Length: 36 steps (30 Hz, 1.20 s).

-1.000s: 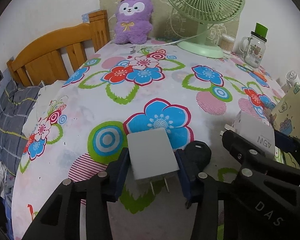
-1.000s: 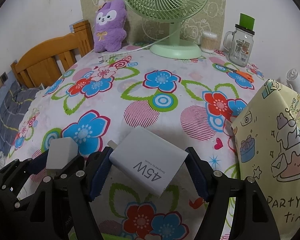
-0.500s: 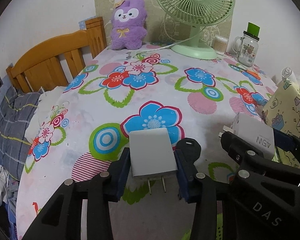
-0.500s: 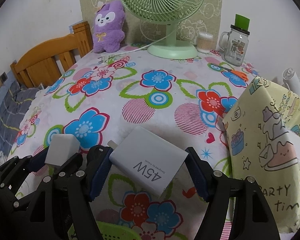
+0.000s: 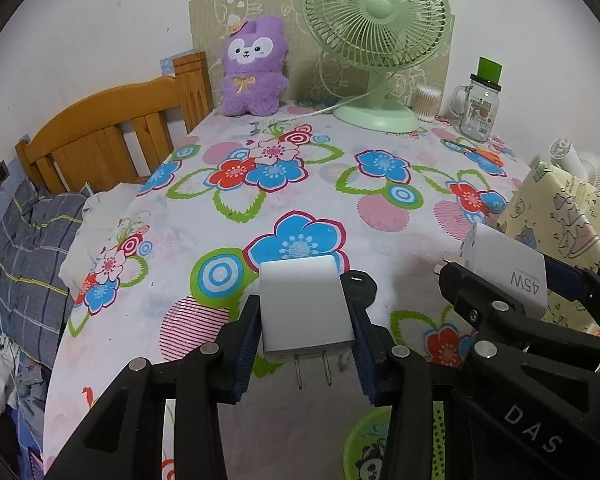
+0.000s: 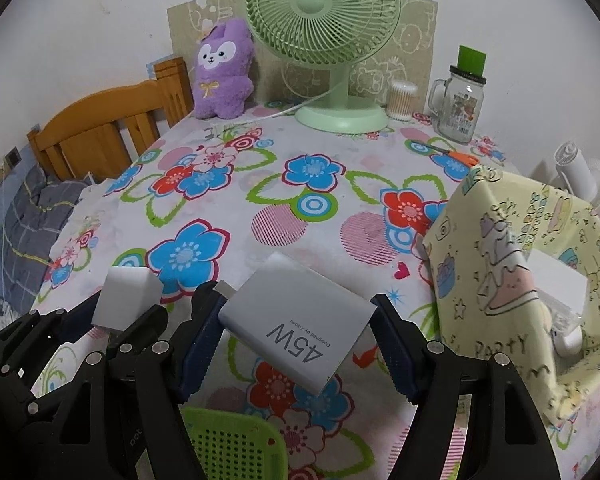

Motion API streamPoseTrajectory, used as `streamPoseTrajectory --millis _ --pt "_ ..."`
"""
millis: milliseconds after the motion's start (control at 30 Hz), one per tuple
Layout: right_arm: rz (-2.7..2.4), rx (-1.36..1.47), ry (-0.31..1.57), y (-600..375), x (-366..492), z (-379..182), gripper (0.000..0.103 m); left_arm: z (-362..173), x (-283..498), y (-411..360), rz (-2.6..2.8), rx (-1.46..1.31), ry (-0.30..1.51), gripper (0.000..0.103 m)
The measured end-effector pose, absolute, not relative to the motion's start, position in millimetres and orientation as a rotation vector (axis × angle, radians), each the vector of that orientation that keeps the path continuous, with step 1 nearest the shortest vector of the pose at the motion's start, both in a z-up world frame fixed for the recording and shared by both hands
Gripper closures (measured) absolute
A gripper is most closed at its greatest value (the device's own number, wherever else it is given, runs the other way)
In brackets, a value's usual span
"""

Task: Organize rigid objects
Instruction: 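Close the right gripper on the large wall charger while the left gripper closes on the cube charger, then lift both chargers and carry them toward the yellow fabric box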

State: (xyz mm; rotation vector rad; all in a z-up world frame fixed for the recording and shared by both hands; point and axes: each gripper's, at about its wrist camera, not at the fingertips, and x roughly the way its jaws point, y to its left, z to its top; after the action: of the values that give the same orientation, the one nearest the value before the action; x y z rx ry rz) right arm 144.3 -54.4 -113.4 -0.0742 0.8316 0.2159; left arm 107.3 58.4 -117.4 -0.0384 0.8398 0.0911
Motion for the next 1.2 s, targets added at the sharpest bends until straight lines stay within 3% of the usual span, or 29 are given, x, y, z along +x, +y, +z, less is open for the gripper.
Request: streamPoseTrajectory --millis 1200 --pt "0.228 -0.050 0.723 -100 59 -53 0.028 -57 29 9 0.027 -0.013 0.738 0.060"
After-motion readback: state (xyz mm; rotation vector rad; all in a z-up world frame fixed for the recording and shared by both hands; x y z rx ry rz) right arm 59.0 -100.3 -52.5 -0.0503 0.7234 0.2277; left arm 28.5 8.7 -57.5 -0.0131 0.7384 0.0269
